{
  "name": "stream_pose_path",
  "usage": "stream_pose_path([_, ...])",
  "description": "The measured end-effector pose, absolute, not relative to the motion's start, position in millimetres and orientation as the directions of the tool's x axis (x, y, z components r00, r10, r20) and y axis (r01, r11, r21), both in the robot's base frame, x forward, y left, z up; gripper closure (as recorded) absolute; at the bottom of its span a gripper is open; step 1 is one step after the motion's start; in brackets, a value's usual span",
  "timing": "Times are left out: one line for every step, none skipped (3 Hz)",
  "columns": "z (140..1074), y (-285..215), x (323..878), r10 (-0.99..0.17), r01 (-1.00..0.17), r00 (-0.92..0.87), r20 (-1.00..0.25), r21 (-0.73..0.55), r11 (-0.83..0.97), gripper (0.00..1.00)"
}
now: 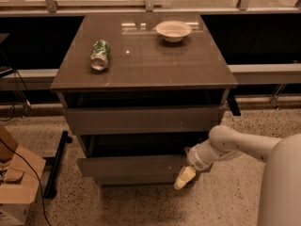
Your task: Open middle drawer
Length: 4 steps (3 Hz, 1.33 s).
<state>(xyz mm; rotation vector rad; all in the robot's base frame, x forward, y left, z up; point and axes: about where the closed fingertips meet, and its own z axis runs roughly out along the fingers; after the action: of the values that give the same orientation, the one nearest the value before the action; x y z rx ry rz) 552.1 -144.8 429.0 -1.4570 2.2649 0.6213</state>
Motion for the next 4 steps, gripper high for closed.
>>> stream_pose_path([421.7,-157.7,538.4,-0.790,-0.918,-0.395,-0.468,0.178,0.354,0.27])
stream_pose_path([423.5,-157.7,538.4,-0.790,-0.918,-0.395,-0.468,0.178,0.354,0.50])
stream_pose_path([424.1,-157.7,538.6,-0.790,-0.918,-0.395,-0.468,0.178,0.354,0.40])
stream_pose_path([424.1,-157.7,538.6,-0.790,-0.918,-0.395,-0.468,0.178,0.354,0.16])
